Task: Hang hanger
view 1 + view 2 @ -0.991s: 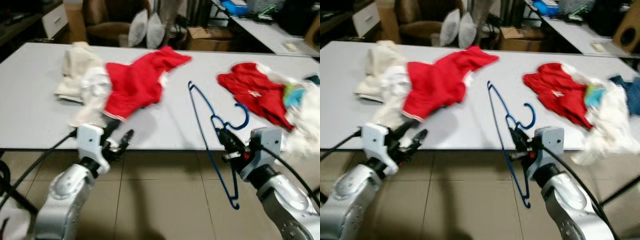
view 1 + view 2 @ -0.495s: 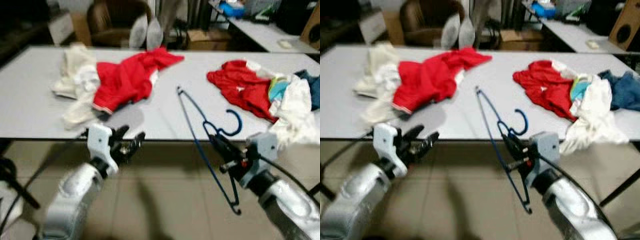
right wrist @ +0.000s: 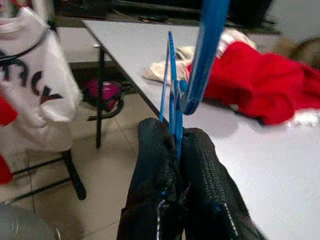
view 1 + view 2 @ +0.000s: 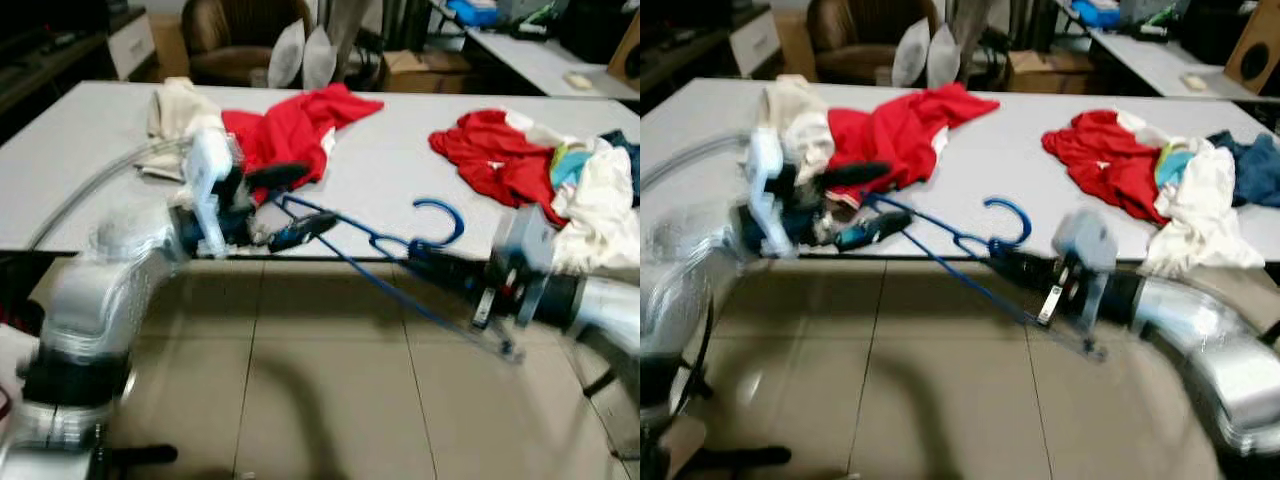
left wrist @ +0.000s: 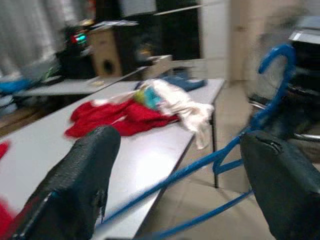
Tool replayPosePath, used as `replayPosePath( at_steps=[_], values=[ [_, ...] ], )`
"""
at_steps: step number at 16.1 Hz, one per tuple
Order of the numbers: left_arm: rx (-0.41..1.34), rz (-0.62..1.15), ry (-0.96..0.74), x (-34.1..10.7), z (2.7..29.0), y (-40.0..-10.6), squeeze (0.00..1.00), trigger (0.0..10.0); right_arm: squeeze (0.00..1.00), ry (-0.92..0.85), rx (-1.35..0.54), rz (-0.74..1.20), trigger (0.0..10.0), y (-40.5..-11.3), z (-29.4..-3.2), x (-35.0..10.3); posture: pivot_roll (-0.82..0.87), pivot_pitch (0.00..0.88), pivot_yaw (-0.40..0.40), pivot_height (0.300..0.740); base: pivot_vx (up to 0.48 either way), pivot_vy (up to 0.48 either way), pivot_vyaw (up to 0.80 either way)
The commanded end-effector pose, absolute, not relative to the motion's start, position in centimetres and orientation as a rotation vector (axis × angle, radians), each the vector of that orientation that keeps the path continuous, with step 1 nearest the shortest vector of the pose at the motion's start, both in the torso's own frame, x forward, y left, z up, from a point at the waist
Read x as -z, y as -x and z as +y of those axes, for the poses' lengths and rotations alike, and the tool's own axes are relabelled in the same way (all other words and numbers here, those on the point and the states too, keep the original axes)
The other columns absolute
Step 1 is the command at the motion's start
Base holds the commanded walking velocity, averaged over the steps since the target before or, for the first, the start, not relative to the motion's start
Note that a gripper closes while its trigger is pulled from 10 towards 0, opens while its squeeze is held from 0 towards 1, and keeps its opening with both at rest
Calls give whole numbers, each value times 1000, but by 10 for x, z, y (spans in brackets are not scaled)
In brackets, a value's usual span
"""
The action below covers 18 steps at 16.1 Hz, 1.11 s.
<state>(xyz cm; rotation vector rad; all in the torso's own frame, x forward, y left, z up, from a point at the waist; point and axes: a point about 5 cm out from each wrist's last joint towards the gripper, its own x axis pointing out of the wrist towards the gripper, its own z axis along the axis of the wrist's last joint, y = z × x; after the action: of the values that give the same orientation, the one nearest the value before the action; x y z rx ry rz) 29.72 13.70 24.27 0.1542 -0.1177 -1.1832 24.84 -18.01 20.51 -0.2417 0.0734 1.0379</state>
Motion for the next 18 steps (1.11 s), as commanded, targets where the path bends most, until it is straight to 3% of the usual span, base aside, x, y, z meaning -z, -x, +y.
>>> replayPosePath(
  at_steps=[1, 2, 7, 8, 9, 14, 18],
  values=[
    [1255, -53, -232, -240, 132, -305, 796, 10000, 0, 285, -1126, 52, 10000, -253, -180, -214, -136, 0, -11, 740, 0, 0, 0],
    [1281, -41, -264, -241, 130, -308, 0, 10000, 0, 313, -1161, 49, 10000, -254, -179, -217, -148, 0, -2, 740, 0, 0, 0],
    [1474, 62, -326, -234, 115, -313, 0, 10000, 0, 431, -1287, 68, 10000, -258, -177, -225, -151, 0, 5, 740, 0, 0, 0],
    [1470, 61, -351, -231, 114, -315, 0, 588, 0, 454, -1303, 66, 10000, -259, -176, -225, -142, 0, 5, 740, 0, 0, 0],
    [1468, 71, -354, -230, 116, -317, 0, 0, 0, 475, -1311, 60, 10000, -261, -175, -224, -139, 0, 2, 740, 0, 0, 0],
    [1462, 143, -357, -223, 116, -322, 0, 0, 0, 545, -1339, 42, 10000, -266, -165, -222, -147, 0, 35, 740, 0, 0, 0],
    [1459, 157, -461, -220, 111, -322, 0, 0, 0, 570, -1337, 21, 10000, -271, -164, -226, -144, 0, 41, 740, 0, 0, 0]
  ],
)
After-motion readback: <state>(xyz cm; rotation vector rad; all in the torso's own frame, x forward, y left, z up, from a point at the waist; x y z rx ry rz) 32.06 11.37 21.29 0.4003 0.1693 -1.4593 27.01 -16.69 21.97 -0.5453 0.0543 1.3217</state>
